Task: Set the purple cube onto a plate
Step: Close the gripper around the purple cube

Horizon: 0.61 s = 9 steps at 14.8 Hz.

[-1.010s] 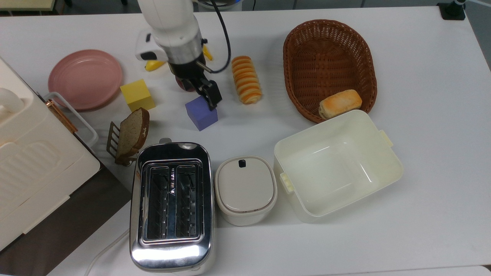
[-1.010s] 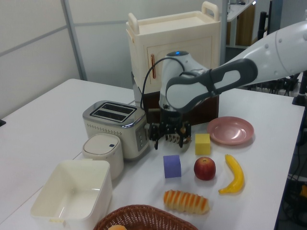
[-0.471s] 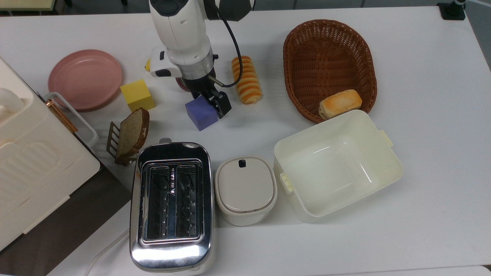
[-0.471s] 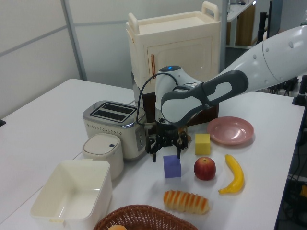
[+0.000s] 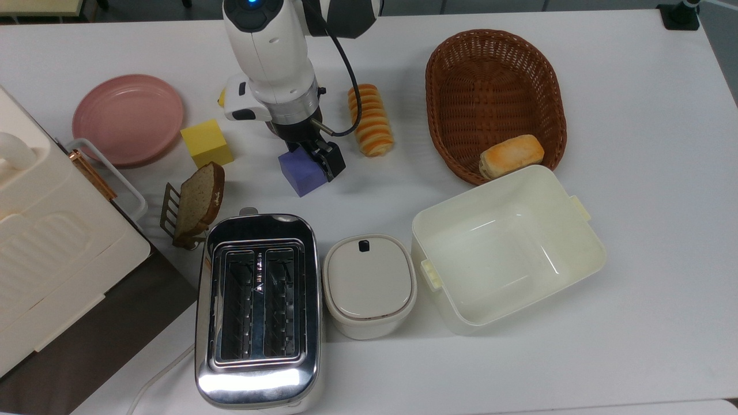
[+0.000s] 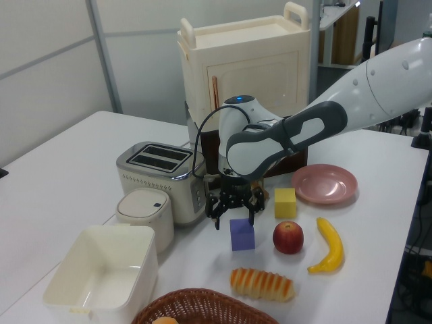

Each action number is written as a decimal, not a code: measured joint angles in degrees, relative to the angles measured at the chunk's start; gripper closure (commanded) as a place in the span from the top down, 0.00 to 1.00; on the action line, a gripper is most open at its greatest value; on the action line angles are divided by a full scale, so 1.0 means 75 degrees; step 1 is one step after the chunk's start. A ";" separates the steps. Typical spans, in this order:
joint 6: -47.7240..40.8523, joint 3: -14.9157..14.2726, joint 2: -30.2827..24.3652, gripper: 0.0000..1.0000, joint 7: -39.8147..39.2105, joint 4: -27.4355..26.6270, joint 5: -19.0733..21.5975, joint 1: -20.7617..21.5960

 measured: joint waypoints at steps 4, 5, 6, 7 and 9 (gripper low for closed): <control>0.0000 -0.0005 0.0006 1.00 0.0000 -0.0009 -0.0022 0.0000; 0.0000 -0.0005 0.0011 1.00 0.0000 -0.0020 -0.0063 0.0000; 0.0000 -0.0005 0.0013 1.00 0.0000 -0.0043 -0.0090 0.0000; 0.0000 -0.0007 0.0013 1.00 0.0000 -0.0091 -0.0115 0.0000; 0.0000 -0.0024 0.0014 1.00 0.0001 -0.0129 -0.0118 0.0000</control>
